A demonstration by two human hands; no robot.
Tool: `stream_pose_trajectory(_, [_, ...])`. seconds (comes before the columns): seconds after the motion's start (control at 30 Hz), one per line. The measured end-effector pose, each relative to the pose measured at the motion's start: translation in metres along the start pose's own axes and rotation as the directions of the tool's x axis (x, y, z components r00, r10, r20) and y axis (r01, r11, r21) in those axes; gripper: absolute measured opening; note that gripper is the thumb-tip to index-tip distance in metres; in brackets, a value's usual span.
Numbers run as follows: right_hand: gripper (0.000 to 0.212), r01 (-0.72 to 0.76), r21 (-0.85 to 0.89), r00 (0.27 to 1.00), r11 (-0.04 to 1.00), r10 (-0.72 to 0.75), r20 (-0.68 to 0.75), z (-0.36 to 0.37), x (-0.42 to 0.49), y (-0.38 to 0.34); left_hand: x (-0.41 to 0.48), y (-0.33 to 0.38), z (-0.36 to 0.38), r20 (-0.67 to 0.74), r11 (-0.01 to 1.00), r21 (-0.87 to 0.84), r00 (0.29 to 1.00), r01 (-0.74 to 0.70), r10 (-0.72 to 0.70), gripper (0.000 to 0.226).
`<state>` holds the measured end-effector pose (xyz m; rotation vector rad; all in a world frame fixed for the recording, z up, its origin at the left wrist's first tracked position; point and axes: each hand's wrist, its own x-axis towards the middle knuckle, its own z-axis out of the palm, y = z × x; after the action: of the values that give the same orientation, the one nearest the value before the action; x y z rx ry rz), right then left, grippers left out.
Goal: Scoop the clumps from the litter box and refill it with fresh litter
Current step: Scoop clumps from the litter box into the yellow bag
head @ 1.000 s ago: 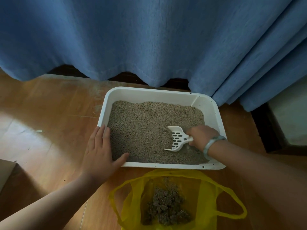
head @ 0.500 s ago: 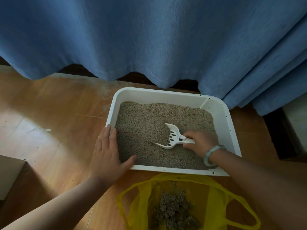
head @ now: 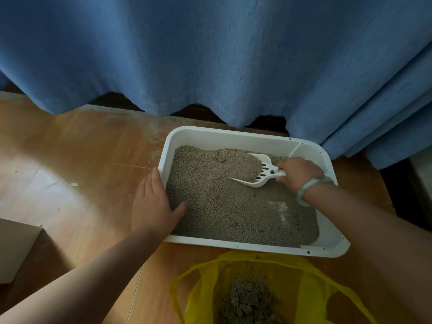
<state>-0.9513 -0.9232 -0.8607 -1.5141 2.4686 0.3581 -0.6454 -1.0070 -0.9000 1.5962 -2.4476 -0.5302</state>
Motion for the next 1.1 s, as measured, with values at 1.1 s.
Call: stream_pose_trajectory(1.1, [0.037, 0.242, 0.414, 0.97, 0.877, -0.233, -0.074, 0.014, 0.064, -0.088, 0.0, -0.011, 0.008, -0.031, 0.996, 0.02, 0.995, -0.093, 0.093, 0.106])
